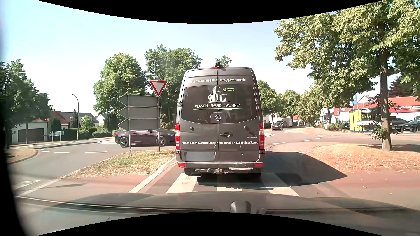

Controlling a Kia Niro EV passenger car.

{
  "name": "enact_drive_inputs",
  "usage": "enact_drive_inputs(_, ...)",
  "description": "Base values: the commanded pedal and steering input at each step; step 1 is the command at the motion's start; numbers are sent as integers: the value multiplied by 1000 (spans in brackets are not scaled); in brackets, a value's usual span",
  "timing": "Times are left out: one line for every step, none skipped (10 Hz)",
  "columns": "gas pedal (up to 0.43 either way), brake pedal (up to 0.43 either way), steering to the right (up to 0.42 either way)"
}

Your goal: Follow the waypoints while adhering to traffic rules and regulations

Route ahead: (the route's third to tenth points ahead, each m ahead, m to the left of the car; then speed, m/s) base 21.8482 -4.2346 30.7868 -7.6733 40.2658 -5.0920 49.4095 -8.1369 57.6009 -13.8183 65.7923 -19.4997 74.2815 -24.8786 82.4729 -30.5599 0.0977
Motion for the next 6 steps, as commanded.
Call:
enact_drive_inputs(0,6,9)
enact_drive_inputs(0,6,8)
enact_drive_inputs(0,6,8)
enact_drive_inputs(0,6,8)
enact_drive_inputs(0,6,9)
enact_drive_inputs(0,6,8)
